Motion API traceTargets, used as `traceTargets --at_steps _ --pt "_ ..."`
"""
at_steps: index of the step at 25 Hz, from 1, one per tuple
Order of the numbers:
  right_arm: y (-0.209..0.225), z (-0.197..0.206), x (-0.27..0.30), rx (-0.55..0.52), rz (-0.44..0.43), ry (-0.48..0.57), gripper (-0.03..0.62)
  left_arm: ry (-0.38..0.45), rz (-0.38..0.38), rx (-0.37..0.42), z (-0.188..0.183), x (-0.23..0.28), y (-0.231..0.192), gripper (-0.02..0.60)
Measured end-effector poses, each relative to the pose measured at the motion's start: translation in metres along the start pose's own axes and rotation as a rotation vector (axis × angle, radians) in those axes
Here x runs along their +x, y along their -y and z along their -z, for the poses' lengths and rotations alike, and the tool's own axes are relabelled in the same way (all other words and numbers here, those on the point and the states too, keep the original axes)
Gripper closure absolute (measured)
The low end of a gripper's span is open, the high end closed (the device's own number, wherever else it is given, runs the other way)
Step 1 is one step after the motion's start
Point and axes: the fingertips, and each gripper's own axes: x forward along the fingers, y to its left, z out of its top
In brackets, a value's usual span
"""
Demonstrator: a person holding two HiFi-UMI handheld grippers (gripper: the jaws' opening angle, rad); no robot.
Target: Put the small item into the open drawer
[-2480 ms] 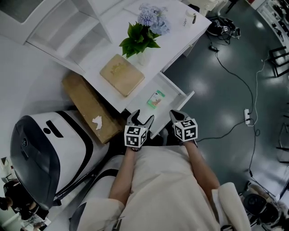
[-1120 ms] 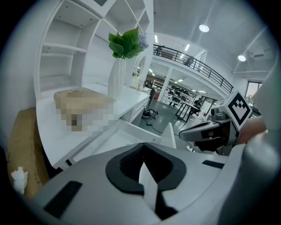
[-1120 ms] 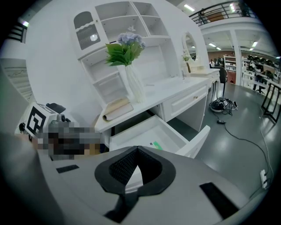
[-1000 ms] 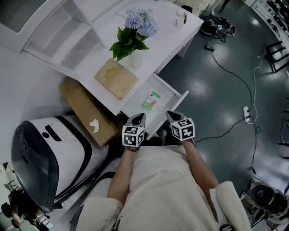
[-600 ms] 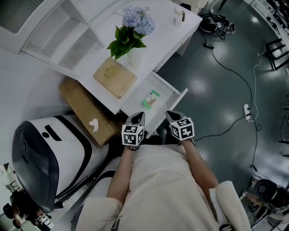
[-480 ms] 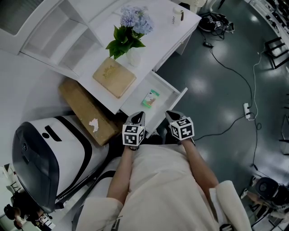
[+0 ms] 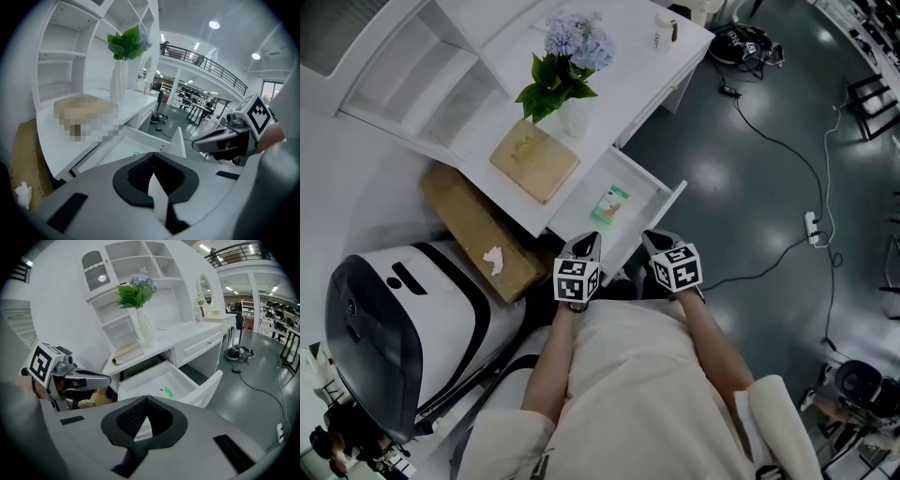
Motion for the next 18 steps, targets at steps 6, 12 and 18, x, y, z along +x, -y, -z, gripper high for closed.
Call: traceTargets --at_steps 6,12,18 --pt "-0.0003 0.0012 0.0002 -0.007 -0.006 -0.003 0.574 0.001 0.001 0.002 -0.0005 0.0006 0.0009 0.565" --pt "0.0007 0.0021 -0.0009 -0.008 -0.004 -0.003 0.574 -0.002 0.004 0.007 -0.0008 0.0017 0.0028 0.565" --pt "0.0025 0.0016 -0.001 -0.005 -0.003 -0.001 0.574 -0.008 0.006 0.003 -0.0004 0.0029 0.003 0.565"
